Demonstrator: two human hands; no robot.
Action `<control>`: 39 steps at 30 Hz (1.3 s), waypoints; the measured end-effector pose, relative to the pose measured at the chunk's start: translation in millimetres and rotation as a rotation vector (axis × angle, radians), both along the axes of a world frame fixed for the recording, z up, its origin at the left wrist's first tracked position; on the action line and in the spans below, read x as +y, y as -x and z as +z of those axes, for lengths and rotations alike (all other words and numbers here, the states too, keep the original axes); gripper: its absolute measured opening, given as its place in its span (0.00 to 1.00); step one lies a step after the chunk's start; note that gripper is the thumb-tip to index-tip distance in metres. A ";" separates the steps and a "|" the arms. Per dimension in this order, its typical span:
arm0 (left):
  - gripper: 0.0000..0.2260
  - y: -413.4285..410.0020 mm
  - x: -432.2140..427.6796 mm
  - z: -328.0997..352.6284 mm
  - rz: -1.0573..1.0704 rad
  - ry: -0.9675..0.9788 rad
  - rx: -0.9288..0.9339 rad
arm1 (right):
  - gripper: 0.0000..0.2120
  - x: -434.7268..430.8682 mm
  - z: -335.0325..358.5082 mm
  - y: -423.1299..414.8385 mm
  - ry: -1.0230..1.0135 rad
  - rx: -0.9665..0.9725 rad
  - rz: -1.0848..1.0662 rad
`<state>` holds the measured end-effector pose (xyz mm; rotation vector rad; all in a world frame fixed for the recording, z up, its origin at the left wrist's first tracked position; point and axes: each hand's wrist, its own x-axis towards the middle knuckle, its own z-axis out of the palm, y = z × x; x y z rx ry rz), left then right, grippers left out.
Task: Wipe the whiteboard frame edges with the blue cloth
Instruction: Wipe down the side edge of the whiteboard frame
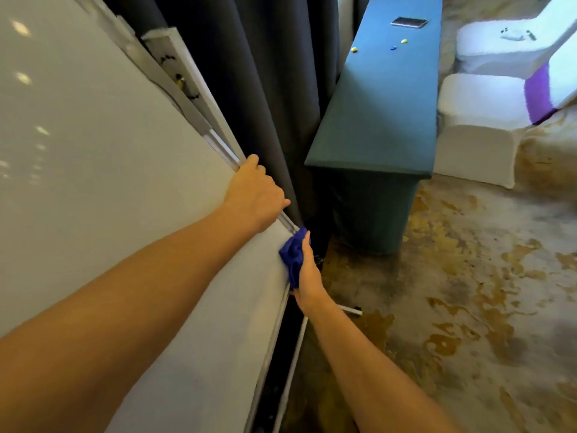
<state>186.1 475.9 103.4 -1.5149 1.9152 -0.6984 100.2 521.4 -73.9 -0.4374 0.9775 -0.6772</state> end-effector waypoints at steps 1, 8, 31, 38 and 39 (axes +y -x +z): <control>0.19 1.2 0.3 1.4 -0.017 -0.001 0.061 | 0.31 0.5 0.2 1.1 0.063 0.075 0.044; 0.13 58.0 76.8 -34.2 0.283 0.399 1.294 | 0.27 -11.4 18.8 32.7 -0.040 -0.190 0.216; 0.37 152.8 174.8 -159.8 0.048 2.972 2.970 | 0.30 -115.3 84.3 129.5 -0.390 -0.177 1.179; 0.41 155.2 165.8 -164.8 0.198 3.107 2.821 | 0.26 -112.5 154.4 87.7 -0.218 -0.165 1.676; 0.41 153.6 161.9 -167.6 0.207 3.155 2.778 | 0.26 -107.4 164.0 75.7 -0.210 -0.184 1.744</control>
